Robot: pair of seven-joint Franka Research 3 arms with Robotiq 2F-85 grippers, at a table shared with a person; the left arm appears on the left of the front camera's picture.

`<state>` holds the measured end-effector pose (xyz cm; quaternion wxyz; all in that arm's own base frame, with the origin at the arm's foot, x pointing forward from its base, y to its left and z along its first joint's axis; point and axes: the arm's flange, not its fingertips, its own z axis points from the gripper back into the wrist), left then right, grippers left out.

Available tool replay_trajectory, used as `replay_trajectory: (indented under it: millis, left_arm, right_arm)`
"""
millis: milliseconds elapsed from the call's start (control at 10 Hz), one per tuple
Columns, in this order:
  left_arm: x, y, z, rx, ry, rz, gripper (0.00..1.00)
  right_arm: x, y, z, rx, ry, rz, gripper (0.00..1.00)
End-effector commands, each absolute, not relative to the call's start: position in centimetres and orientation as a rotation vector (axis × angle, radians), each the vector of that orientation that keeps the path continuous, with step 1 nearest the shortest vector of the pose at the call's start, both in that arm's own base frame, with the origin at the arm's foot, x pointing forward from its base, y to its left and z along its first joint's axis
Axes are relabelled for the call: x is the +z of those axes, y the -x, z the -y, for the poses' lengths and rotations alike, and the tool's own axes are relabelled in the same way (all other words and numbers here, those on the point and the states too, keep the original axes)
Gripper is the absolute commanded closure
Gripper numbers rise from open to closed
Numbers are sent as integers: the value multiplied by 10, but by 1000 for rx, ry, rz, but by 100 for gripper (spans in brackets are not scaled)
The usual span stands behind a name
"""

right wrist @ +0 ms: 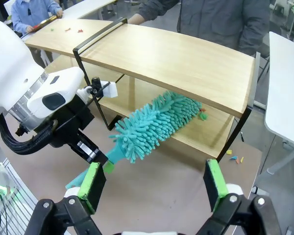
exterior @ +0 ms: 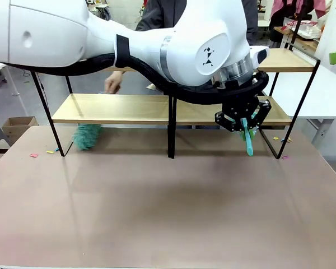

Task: Clean the shelves.
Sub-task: Clean another randomly selected level of the Shelf with the Duster.

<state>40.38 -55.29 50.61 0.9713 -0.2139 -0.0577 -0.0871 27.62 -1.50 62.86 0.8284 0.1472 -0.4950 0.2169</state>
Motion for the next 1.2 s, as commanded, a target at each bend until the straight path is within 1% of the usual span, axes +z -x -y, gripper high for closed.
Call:
replay_trajectory:
  millis: [0,500,700,900,1100]
  left_arm:
    - [505,-405,558,-216,477,80,87]
    - [510,-381,595,-238,857,-50,87]
    - [508,-386,590,-241,898,-91,87]
    - [515,-389,574,-212,897,-52,87]
    - [522,-386,559,-209,888,-71,87]
  right_arm:
    - [628,-277,15,461,-313,1054,0]
    - [628,-277,15,461,-313,1054,0]
    - [628,-277,15,461,-313,1054,0]
    - [628,-277,15,461,-313,1054,0]
    - [628,-277,15,461,-313,1054,0]
